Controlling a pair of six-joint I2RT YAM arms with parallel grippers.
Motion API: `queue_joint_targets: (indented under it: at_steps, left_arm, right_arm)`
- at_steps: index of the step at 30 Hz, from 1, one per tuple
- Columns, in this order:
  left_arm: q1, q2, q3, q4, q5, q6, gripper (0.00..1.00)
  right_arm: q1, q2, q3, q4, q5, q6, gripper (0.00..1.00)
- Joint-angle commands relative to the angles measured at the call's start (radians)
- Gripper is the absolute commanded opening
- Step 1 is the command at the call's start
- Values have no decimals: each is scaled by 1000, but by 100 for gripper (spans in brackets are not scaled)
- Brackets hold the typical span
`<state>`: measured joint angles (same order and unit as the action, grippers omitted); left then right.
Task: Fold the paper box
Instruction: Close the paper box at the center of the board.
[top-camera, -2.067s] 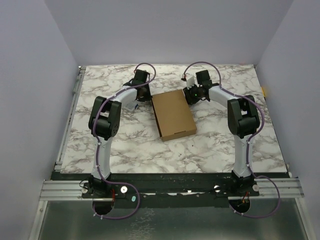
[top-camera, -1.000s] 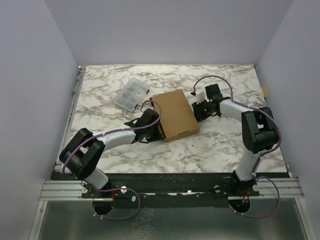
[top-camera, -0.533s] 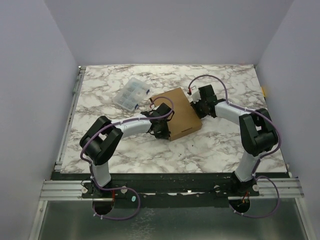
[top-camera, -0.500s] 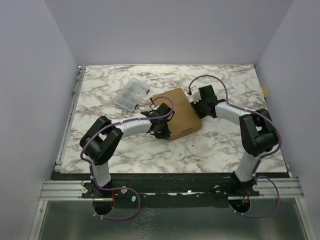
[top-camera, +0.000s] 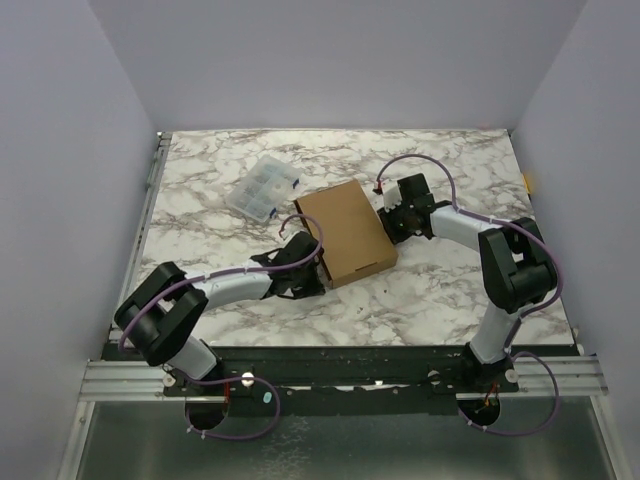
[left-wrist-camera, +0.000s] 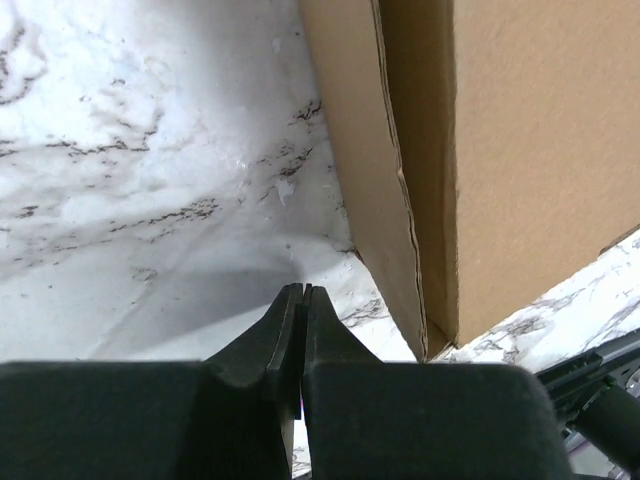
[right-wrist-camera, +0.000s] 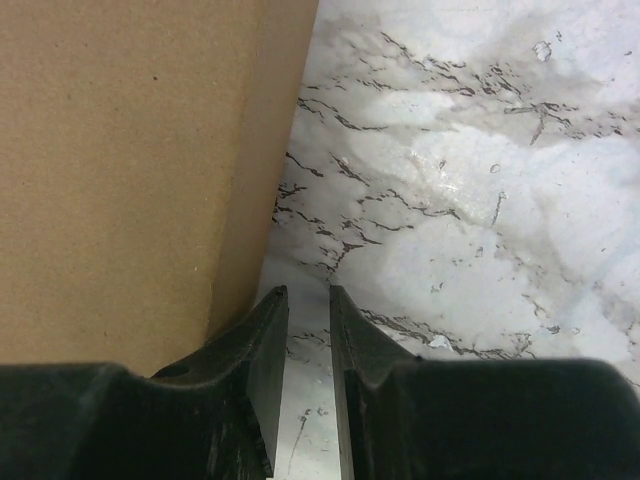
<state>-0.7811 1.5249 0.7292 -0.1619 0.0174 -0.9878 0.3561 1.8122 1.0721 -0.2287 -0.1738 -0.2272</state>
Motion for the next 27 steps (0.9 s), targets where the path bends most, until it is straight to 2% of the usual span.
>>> queue_joint_targets:
  at_steps: [1,7,13,17,20,23,27]
  left_arm:
    - [-7,-54,-29,10,8,-25,0]
    - [-8,-49,6,-29,-4,-20,0]
    - [-40,185,298,-61,12,-28,0]
    - [-60,328,512,-161,-9,-39,0]
    - [-59,389,586,-243,-57,-9,0]
    - [-56,411,616,-271,-59,-72,0]
    - [-60,467,816,-422,-91,-161,0]
  right_arm:
    - [9,39,-6,-50,-40,17,28]
    - [9,36,-8,-53,-43,18,28]
    - [39,38,-5,-66,-54,46,27]
    - [79,31,-25,-55,-38,44,26]
    - [83,39,-23,-55,-24,37,26]
    - [103,35,-28,-46,-6,40,25]
    - [142,41,-21,-45,8,46,25]
